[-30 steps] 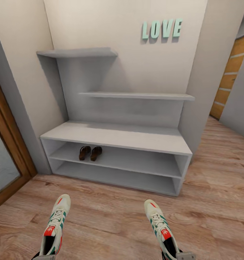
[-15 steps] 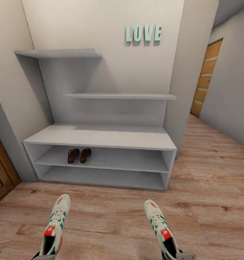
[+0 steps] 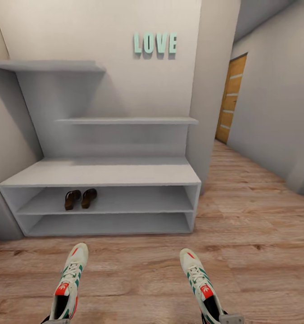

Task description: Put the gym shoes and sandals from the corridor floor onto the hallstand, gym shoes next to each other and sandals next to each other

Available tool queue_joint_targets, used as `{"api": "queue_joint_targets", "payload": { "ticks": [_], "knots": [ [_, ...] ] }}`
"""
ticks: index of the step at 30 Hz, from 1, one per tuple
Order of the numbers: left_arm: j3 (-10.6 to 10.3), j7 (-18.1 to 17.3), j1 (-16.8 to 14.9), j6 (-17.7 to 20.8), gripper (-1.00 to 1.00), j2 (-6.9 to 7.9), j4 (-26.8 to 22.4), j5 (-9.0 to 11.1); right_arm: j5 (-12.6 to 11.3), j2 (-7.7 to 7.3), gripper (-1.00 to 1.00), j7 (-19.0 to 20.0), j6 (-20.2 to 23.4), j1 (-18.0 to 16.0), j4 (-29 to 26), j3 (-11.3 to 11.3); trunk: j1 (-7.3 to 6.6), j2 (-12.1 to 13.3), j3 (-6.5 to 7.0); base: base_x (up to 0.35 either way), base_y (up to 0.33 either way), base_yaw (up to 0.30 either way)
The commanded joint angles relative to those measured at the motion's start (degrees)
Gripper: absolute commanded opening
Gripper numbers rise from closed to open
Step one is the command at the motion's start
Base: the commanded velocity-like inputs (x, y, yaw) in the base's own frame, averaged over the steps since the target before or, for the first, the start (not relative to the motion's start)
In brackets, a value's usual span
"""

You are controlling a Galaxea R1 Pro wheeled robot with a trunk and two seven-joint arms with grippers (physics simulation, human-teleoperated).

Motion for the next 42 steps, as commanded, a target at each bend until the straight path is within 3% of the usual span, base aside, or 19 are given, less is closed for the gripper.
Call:
{"api": "queue_joint_targets", "payload": {
  "ticks": [1, 9, 22, 29, 30, 35, 38, 42],
  "knots": [
    [0.5, -0.3, 0.0, -0.2, -1.00, -0.01, 0.0, -0.5, 0.4, 0.03, -1.00, 0.1, -0.2, -0.1, 0.0, -0.4, -0.01, 0.0, -0.03, 0.000, 0.000, -0.257],
    [0.5, -0.3, 0.0, -0.1, -1.00, -0.02, 0.1, -0.6, 0.4, 0.11, -1.00, 0.0, -0.2, 0.0, -0.1, -0.4, -0.01, 0.0, 0.02, 0.000, 0.000, -0.238],
    [0.2, -0.1, -0.2, 0.6, -1.00, -0.22, 0.0, -0.6, 0.5, -0.18, -1.00, -0.1, -0.3, -0.1, -0.5, -0.4, -0.01, 0.0, 0.02, 0.000, 0.000, -0.020],
    [0.1, 0.0, -1.1, 5.2, -1.00, -1.57, -0.5, -0.9, 0.5, -0.30, -1.00, -0.1, -0.3, -0.1, -2.0, -0.5, -0.01, 0.0, 0.02, 0.000, 0.000, 0.000],
    [0.0, 0.9, -5.8, 15.9, -1.00, -2.79, -1.4, -1.2, 0.5, -0.57, -1.00, -0.2, -0.2, 0.0, -2.3, -0.5, -0.01, 0.0, 0.02, 0.000, 0.000, 0.000],
    [-0.2, 3.2, -13.2, 25.5, -1.00, -3.60, -1.6, -2.5, -0.7, -2.65, -1.00, -0.2, -0.1, -0.1, -4.9, -1.7, -0.01, 0.0, 0.02, 0.000, 0.000, 0.000],
    [-0.7, 6.5, -18.2, 33.5, -1.00, -4.69, -1.6, -4.9, -3.8, -3.82, -1.00, -0.1, 0.2, -0.1, -6.4, -5.4, -0.01, 0.0, 0.02, 0.000, 0.000, 0.000],
    [-1.1, 10.5, -23.1, 41.7, -1.00, -6.84, -1.7, -7.7, -5.7, -4.38, -1.00, -0.1, 1.0, 0.0, -7.0, -8.3, -0.01, 0.0, 0.02, 0.000, 0.000, 0.000]
  ]
}}
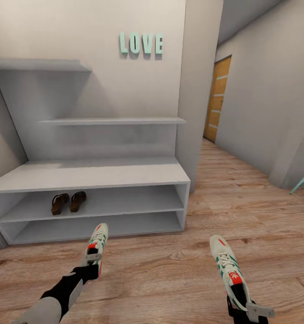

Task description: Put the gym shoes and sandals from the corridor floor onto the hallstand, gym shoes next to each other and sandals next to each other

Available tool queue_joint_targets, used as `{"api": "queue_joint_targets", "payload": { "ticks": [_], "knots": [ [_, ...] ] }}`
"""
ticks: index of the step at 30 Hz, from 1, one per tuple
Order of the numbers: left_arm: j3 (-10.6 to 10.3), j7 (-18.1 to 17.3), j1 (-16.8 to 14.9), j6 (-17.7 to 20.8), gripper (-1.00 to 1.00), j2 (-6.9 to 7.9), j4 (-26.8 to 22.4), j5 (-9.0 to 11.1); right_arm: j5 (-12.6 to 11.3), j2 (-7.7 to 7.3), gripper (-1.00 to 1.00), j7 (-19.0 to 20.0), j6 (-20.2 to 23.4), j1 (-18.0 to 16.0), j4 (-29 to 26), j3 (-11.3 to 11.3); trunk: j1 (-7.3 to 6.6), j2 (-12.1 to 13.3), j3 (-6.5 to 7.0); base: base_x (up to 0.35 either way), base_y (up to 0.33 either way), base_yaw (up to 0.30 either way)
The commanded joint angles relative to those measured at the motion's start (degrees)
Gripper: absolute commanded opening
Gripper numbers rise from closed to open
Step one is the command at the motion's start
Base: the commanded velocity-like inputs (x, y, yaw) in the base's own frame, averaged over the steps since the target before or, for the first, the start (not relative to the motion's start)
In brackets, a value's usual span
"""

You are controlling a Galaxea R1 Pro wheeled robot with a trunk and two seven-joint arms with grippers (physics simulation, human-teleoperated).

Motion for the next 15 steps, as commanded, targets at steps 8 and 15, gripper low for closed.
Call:
{"api": "queue_joint_targets", "payload": {
  "ticks": [8, 15],
  "knots": [
    [0.6, 3.4, -7.7, 8.8, -1.00, -2.53, -0.1, -2.5, 0.0, -0.96, -1.00, 0.0, 3.8, -0.1, -0.3, -1.5, -0.01, 0.0, -0.06, 0.000, 0.000, 0.000],
    [0.6, 5.0, -11.4, 13.7, -1.00, -2.74, -0.4, -2.6, -0.2, -1.79, -1.00, 0.0, 4.4, 0.0, -0.3, -1.7, -0.01, 0.0, -0.06, 0.000, 0.000, 0.000]
  ]
}}
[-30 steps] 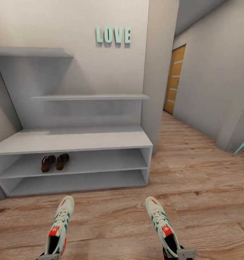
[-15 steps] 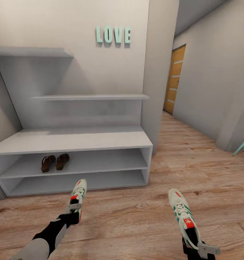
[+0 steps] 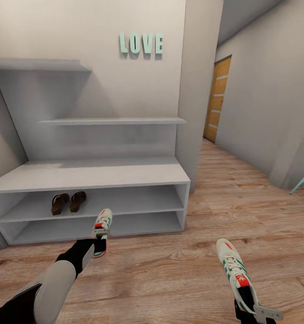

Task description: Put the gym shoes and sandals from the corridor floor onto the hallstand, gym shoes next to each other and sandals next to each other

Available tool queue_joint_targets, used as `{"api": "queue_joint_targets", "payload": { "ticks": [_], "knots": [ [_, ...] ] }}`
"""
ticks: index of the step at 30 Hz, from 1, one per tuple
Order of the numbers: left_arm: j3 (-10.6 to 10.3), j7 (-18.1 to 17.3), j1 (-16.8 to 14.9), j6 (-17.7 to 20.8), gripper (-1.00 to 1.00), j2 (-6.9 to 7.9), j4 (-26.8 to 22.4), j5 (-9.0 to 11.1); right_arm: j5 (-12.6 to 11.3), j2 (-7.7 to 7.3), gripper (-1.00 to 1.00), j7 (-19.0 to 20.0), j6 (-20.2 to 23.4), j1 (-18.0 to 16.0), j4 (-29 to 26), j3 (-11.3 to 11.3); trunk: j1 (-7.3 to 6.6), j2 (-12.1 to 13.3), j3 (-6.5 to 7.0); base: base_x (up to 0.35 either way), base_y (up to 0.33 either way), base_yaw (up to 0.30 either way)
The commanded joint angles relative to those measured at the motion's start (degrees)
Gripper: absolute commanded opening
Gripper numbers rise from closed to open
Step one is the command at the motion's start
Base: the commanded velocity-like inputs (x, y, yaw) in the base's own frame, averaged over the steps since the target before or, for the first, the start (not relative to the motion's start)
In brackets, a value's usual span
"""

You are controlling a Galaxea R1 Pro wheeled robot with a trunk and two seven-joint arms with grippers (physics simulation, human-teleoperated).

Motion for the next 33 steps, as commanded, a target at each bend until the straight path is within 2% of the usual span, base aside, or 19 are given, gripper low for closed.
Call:
{"api": "queue_joint_targets", "payload": {
  "ticks": [1, 11, 22, 33],
  "knots": [
    [0.3, 0.1, -0.2, 0.7, -1.00, -0.05, -0.4, -0.4, 0.6, 0.04, -1.00, 0.2, -0.2, -0.1, 0.1, -0.4, -0.01, 0.0, -0.06, 0.000, 0.000, 0.000],
    [-0.1, -0.2, -0.3, 1.9, -1.00, 0.56, -5.3, -0.3, 0.5, 0.45, -1.00, 0.3, -0.2, -0.1, 0.0, -0.1, -0.01, 0.0, -0.06, 0.000, 0.000, 0.000],
    [0.1, -0.2, -1.3, 2.1, -1.00, 0.11, -6.2, -0.4, 0.5, 0.00, -1.00, 0.1, -0.2, -0.1, -2.0, -0.6, 2.40, -4.4, -2.85, 0.000, 0.000, 0.000],
    [0.3, -0.3, -0.9, 2.0, -1.00, -0.12, -6.1, -0.3, 0.6, -0.07, -1.00, 0.1, -0.3, 0.0, -2.1, -1.1, 2.40, -4.4, -3.18, 0.000, 0.000, 0.000]
  ]
}}
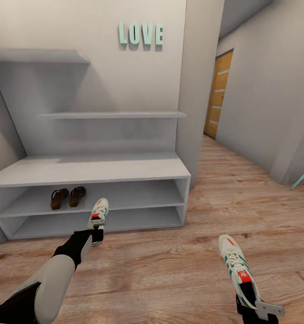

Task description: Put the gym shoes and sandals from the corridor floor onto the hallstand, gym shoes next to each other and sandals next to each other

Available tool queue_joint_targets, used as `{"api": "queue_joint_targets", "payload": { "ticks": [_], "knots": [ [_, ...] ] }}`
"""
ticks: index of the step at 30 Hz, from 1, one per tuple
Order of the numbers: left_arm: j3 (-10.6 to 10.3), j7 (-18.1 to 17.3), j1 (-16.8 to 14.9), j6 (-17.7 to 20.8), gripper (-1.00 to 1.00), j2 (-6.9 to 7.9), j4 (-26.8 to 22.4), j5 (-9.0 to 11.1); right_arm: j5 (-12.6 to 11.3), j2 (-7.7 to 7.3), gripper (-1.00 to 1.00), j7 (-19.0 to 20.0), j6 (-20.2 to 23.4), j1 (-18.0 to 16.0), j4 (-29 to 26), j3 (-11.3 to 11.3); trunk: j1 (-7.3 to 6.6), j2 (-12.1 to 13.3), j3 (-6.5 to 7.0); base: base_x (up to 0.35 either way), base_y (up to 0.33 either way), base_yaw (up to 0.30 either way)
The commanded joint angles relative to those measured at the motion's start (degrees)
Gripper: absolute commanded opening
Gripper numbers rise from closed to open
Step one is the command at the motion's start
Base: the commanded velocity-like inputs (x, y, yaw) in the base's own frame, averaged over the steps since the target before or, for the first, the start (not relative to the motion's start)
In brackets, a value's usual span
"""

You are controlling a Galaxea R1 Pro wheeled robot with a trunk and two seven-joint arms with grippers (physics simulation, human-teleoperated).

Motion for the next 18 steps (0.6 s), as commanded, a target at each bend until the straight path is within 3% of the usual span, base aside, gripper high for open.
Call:
{"api": "queue_joint_targets", "payload": {
  "ticks": [1, 6, 18],
  "knots": [
    [0.3, -0.1, 0.0, 0.3, -1.00, -0.04, -0.1, -0.2, 0.6, 0.04, -1.00, 0.1, -0.2, -0.1, 0.0, -0.4, -0.01, 0.0, -0.06, 0.000, 0.000, 0.000],
    [0.3, -0.1, 0.5, 0.0, -1.00, -0.04, 0.0, -0.2, 0.7, -0.01, -1.00, 0.1, -0.3, -0.1, 0.1, -0.5, -0.01, 0.0, -0.06, 0.083, 0.000, 0.000],
    [0.3, -0.2, 0.6, -0.6, -1.00, 0.02, 0.2, -0.2, 0.7, -0.03, -1.00, 0.1, -0.3, -0.1, 0.1, -0.6, -0.01, 0.0, -0.06, 0.320, -0.016, 0.000]
  ]
}}
